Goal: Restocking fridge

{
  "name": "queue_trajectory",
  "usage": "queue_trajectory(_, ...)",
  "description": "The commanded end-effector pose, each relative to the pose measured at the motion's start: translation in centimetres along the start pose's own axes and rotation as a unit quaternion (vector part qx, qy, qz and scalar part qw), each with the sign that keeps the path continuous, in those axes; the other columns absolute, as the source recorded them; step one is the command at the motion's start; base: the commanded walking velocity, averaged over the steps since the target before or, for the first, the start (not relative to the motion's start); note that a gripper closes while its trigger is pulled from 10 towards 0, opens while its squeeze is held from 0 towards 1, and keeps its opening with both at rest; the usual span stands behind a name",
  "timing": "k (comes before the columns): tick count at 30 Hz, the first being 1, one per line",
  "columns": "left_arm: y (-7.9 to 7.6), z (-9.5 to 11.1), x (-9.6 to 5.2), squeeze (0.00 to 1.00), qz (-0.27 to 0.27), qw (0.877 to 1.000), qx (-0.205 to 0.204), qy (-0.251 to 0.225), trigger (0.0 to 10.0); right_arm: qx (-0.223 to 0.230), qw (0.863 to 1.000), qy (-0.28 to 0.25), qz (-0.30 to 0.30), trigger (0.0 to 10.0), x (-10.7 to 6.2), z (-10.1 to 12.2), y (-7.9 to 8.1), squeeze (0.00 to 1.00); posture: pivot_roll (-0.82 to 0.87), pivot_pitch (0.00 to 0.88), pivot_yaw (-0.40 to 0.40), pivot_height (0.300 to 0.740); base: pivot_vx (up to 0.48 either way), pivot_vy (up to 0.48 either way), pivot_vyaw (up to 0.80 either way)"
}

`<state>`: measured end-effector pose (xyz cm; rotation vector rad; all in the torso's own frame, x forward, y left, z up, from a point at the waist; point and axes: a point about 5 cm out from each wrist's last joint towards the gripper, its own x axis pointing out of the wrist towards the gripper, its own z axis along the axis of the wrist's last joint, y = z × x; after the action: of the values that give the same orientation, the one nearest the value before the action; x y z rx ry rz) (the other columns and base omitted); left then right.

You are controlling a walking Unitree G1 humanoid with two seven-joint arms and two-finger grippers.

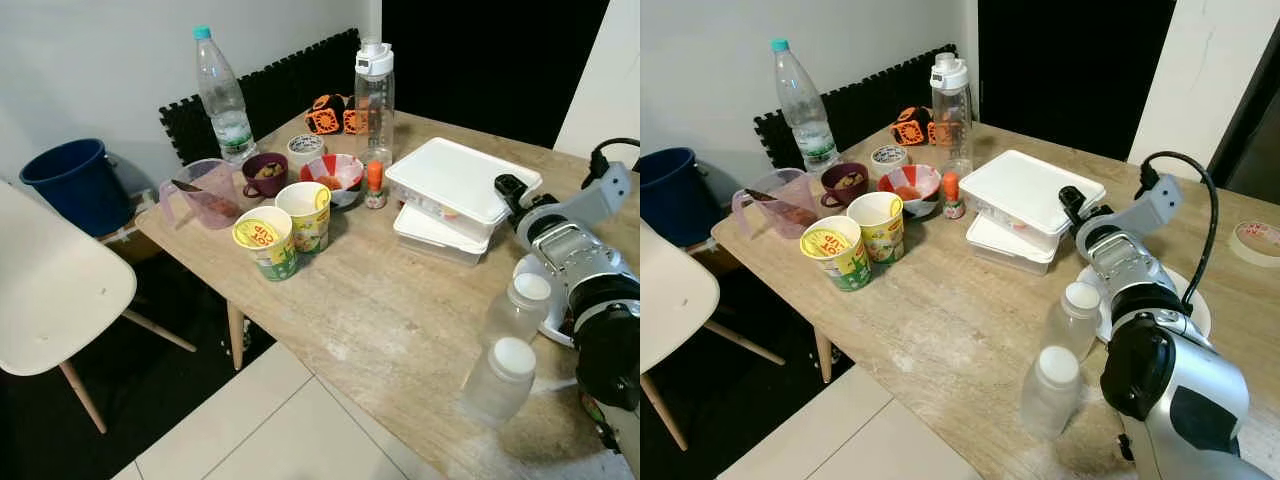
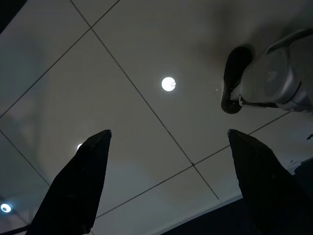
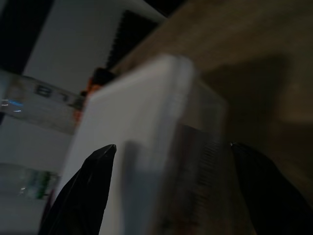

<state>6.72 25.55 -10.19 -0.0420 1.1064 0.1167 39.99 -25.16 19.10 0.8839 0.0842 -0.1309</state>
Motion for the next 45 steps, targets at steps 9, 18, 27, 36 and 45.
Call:
queue_trajectory(9,1.5,-0.3,-0.5,0.0,0.015,1.0,0.008,0.004,10.0,0.024,0.999,0.01,-0.027,10.0,-0.3,-1.0,-1.7,0.0,0.08,0.093,0.11,0.74,0.0,0.0,0.0)
queue_trajectory(18,1.7,-0.3,-0.5,0.0,0.017,1.0,0.008,0.004,10.0,0.028,0.999,0.006,-0.014,10.0,-0.2,-0.8,-0.9,0.0,0.09,0.093,0.109,0.74,0.0,0.0,0.0)
queue_trajectory(27,1.9,-0.4,-0.7,0.0,0.019,1.0,0.008,0.004,10.0,0.03,0.999,0.016,0.002,10.0,0.0,-0.7,0.0,0.0,0.1,0.096,0.111,0.74,0.0,0.0,0.0)
queue_trajectory(36,2.2,-0.4,-0.8,0.0,0.021,1.0,0.008,0.004,10.0,0.043,0.998,0.032,0.028,10.0,0.1,-1.0,0.7,0.0,0.11,0.098,0.114,0.74,0.0,0.0,0.0)
queue_trajectory(45,2.3,-0.4,-0.8,0.0,0.021,1.0,0.009,0.005,10.0,0.05,0.997,0.032,0.041,10.0,0.2,-1.2,1.1,0.0,0.11,0.102,0.115,0.74,0.0,0.0,0.0)
